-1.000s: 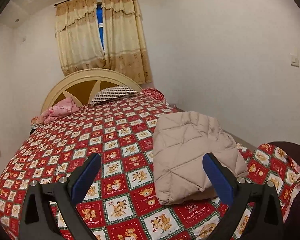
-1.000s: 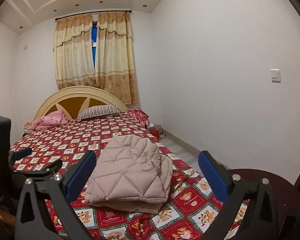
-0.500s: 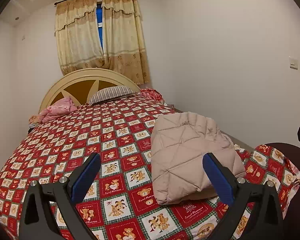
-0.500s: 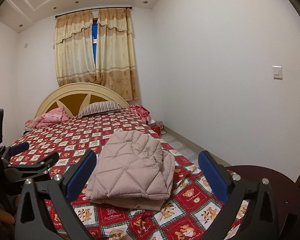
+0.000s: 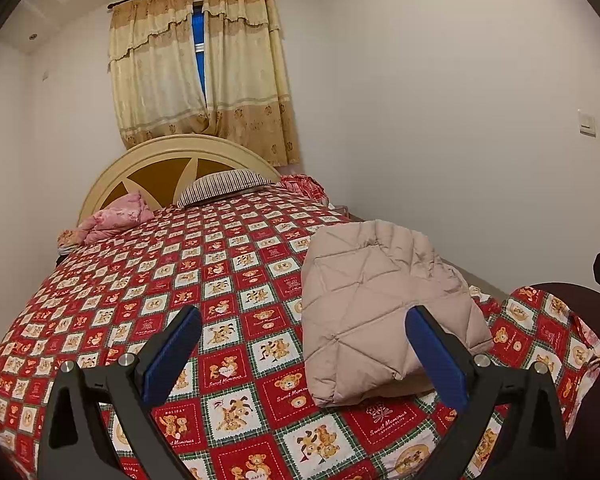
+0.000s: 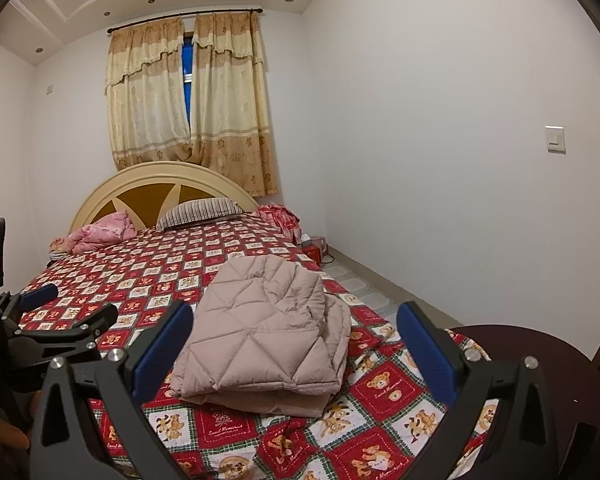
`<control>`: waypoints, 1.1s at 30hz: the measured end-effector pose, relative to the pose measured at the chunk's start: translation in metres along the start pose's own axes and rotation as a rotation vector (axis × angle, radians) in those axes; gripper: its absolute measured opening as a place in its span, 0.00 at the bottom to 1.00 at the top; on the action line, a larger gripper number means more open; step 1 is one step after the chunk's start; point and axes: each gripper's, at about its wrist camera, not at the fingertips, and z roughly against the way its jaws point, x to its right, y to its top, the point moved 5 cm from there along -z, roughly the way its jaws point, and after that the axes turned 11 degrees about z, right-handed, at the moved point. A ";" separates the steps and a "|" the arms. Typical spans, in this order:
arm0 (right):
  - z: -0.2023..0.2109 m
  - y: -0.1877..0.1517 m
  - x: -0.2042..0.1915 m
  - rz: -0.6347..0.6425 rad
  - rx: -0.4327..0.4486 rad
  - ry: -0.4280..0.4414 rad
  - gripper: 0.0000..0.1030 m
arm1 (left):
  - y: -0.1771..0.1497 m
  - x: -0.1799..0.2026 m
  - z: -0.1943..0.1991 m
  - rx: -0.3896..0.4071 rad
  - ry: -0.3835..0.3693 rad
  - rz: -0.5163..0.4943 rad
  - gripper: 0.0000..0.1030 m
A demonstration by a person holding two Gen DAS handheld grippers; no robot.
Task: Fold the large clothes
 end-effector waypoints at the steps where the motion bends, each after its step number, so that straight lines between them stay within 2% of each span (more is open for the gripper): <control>1: -0.001 0.000 0.000 0.001 0.000 0.000 1.00 | 0.000 0.000 0.000 0.000 0.000 0.000 0.99; 33: 0.000 -0.003 -0.005 -0.004 -0.025 0.007 1.00 | -0.004 0.004 -0.006 -0.019 0.002 0.007 0.99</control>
